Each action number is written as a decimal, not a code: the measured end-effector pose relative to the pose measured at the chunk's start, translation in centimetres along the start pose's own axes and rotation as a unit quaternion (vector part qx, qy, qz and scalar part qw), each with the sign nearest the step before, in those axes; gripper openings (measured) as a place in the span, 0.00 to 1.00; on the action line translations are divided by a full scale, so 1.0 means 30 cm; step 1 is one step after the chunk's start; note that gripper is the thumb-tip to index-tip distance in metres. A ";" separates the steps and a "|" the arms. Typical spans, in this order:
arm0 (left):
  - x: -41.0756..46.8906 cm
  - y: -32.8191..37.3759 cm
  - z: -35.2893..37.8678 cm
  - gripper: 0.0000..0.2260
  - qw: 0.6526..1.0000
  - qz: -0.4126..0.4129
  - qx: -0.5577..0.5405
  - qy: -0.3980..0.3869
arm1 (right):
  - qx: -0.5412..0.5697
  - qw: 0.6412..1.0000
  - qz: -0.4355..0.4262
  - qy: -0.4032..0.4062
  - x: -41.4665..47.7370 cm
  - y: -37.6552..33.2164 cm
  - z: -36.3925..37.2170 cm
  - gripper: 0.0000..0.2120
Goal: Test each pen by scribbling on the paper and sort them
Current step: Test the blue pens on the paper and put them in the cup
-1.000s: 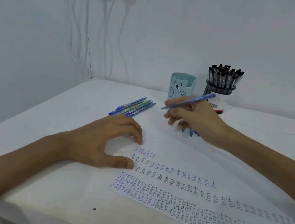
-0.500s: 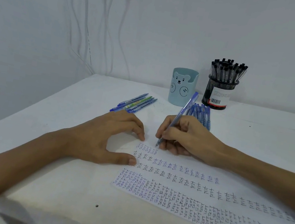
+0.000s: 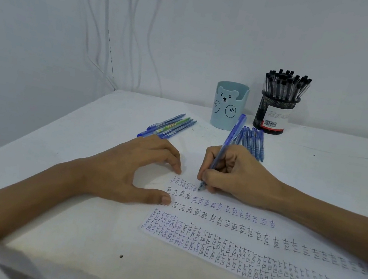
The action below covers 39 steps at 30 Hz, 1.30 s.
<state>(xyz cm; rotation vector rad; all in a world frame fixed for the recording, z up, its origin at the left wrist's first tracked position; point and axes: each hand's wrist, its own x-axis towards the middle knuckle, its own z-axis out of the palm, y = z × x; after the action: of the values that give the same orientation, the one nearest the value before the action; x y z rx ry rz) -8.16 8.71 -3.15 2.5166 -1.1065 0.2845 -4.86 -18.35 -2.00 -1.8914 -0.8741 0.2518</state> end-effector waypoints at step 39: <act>-0.001 0.000 0.001 0.19 1.000 0.002 0.000 0.002 | -0.024 0.999 0.022 0.022 0.010 0.005 0.000 0.07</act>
<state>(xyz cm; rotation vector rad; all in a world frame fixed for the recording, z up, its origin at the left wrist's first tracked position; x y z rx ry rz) -8.17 8.70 -3.19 2.5124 -1.1108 0.2900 -4.58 -18.19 -2.06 -1.9550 -0.8163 0.2174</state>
